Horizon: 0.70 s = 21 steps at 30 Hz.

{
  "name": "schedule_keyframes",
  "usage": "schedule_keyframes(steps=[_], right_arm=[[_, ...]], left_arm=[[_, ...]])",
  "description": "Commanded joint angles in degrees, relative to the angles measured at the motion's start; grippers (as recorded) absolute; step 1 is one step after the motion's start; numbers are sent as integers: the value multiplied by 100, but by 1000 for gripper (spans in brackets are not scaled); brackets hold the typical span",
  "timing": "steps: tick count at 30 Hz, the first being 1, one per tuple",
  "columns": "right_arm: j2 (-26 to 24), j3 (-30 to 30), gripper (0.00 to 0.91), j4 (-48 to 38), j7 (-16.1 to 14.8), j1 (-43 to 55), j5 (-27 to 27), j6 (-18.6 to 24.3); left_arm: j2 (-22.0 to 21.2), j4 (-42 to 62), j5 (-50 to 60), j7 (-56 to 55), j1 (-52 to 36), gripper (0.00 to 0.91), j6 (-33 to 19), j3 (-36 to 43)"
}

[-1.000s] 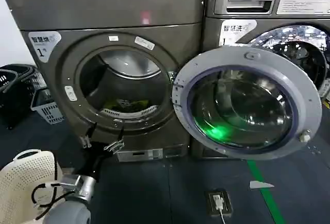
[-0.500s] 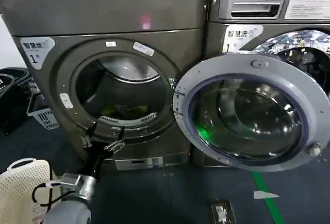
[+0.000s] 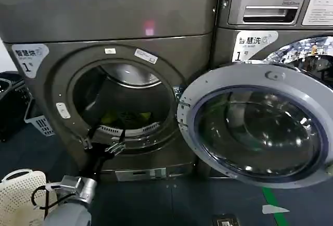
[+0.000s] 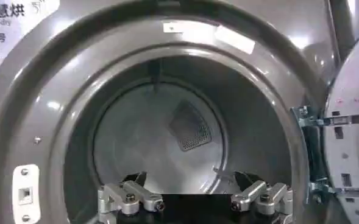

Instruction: Grasp the clothes from the dryer.

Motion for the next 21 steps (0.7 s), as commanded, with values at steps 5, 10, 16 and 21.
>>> schedule_keyframes(steps=[5, 10, 16, 21], right_arm=[[24, -39, 907, 29, -22, 23, -27, 6], [66, -100, 907, 52, -20, 27, -96, 74], [79, -58, 907, 29, 251, -40, -546, -250], [50, 142, 907, 32, 292, -141, -646, -334]], left_arm=[[-7, 25, 7, 3, 0, 907, -22, -11], [-21, 74, 6, 0, -70, 907, -27, 18], [59, 390, -19, -16, -412, 907, -55, 55], [52, 1204, 11, -56, -1029, 907, -124, 253]])
